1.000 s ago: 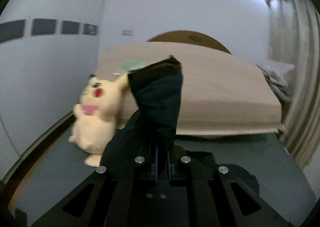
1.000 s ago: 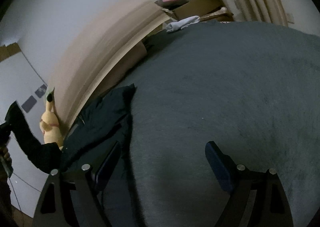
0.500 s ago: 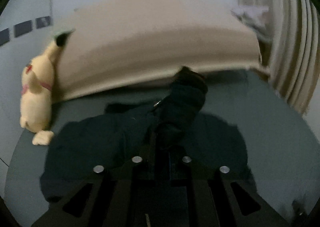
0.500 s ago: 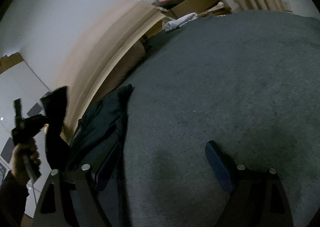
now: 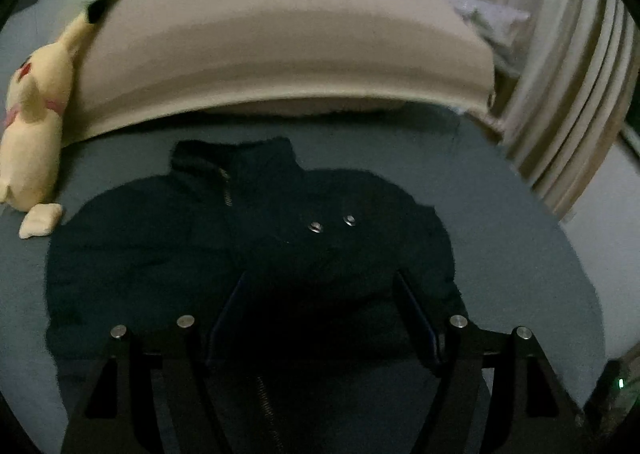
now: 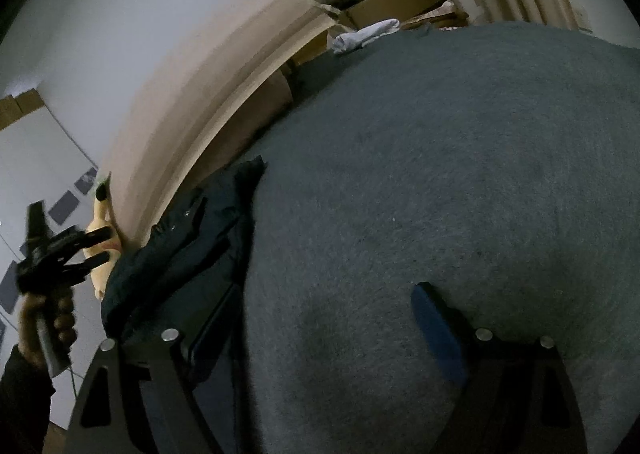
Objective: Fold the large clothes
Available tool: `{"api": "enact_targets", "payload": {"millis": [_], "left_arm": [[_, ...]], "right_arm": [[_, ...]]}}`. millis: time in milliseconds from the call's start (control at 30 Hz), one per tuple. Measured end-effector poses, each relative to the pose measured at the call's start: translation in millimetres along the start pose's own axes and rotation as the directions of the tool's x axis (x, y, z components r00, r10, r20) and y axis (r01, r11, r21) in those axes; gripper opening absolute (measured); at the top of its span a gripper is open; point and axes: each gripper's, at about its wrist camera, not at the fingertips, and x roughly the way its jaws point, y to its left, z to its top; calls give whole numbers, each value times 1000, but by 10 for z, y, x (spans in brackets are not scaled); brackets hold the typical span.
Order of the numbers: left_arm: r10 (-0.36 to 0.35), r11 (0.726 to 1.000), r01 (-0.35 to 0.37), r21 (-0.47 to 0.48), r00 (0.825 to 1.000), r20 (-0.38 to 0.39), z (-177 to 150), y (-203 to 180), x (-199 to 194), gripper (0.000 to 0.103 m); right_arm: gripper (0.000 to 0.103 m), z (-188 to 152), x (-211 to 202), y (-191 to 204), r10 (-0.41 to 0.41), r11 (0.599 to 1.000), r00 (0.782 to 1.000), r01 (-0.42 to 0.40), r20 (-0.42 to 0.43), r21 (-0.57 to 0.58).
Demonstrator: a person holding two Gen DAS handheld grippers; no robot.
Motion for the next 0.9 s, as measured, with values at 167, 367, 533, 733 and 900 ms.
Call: {"api": "enact_targets", "payload": {"millis": [167, 367, 533, 733, 900], "left_arm": [[214, 975, -200, -98, 963, 165, -244, 840, -526, 79], [485, 834, -442, -329, 872, 59, -657, 1939, -471, 79], [479, 815, -444, -371, 878, 2, -850, 2275, -296, 79], [439, 838, -410, -360, 898, 0, -1001, 2320, -143, 79], [422, 843, -396, -365, 906, -7, -1024, 2348, -102, 80]], "right_arm": [[89, 364, -136, 457, 95, 995, 995, -95, -1, -33], [89, 640, 736, 1390, 349, 937, 911, -341, -219, 75], [87, 580, 1799, 1834, 349, 933, 872, -289, -344, 215], [84, 491, 2376, 1917, 243, 956, 901, -161, -358, 244], [9, 540, 2461, 2020, 123, 988, 918, -77, -376, 135]]}}
